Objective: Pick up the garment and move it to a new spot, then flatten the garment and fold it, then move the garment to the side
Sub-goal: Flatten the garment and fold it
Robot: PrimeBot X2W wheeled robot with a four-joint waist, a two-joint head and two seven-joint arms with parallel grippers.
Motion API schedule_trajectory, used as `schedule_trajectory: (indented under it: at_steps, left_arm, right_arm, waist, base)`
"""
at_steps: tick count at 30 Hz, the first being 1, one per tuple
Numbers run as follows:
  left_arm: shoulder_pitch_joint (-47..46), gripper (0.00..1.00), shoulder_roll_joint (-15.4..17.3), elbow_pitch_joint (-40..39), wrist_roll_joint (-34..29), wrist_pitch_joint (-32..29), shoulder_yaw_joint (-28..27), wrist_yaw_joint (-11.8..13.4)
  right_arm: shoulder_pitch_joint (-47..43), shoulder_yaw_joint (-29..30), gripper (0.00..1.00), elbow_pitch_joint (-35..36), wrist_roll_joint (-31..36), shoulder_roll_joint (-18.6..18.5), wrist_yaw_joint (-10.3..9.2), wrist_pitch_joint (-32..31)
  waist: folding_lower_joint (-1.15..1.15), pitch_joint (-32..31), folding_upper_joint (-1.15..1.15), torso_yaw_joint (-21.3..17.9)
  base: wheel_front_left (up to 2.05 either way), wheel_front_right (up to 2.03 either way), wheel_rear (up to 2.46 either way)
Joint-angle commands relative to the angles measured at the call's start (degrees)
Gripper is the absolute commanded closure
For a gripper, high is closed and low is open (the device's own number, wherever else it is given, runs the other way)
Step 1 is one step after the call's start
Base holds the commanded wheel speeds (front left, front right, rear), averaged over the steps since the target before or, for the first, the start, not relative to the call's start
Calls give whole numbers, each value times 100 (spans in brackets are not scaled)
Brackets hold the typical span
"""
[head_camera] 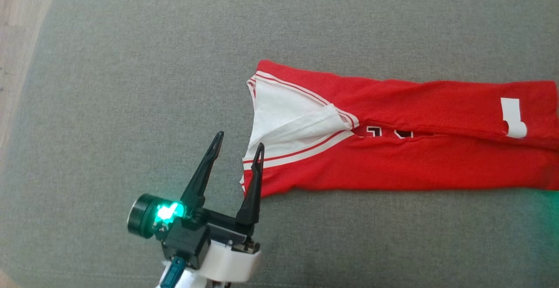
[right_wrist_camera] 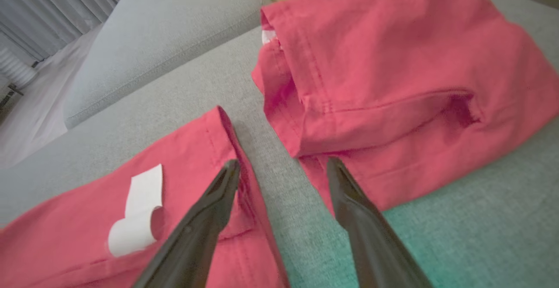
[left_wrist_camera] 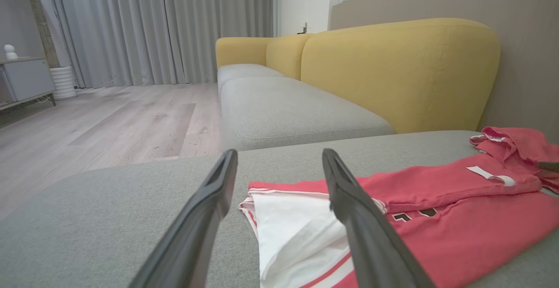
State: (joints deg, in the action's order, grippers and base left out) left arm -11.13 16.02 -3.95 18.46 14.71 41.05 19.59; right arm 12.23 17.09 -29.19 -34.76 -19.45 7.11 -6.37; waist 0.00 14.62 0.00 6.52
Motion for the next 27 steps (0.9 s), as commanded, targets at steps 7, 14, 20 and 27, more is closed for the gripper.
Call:
schedule_trajectory:
  at_steps: [7,14,20,27]
  left_arm:
    - [5,0,-178,-88,-222,29,-400,-271]
    - [41,0,-315,-75,-363,29,-631,-453]
    - [156,0,-443,-19,-443,29,-781,-590]
    - [298,0,-544,-7,-530,29,-940,-687]
  right_arm:
    - [61,-193,0,55,92,-112,37,-220]
    - [235,-349,13,-480,187,-53,37,-732]
    - [124,-441,100,-292,91,-2,37,-971]
    - [-33,-298,100,19,84,-145,37,-811]
  waist:
    - [0,-24,0,26]
    - [0,32,0,71]
    - [0,-126,0,71]
    - [0,-296,0,13]
  base:
    - [0,0,0]
    - [0,0,0]
    - [0,0,0]
    - [0,0,0]
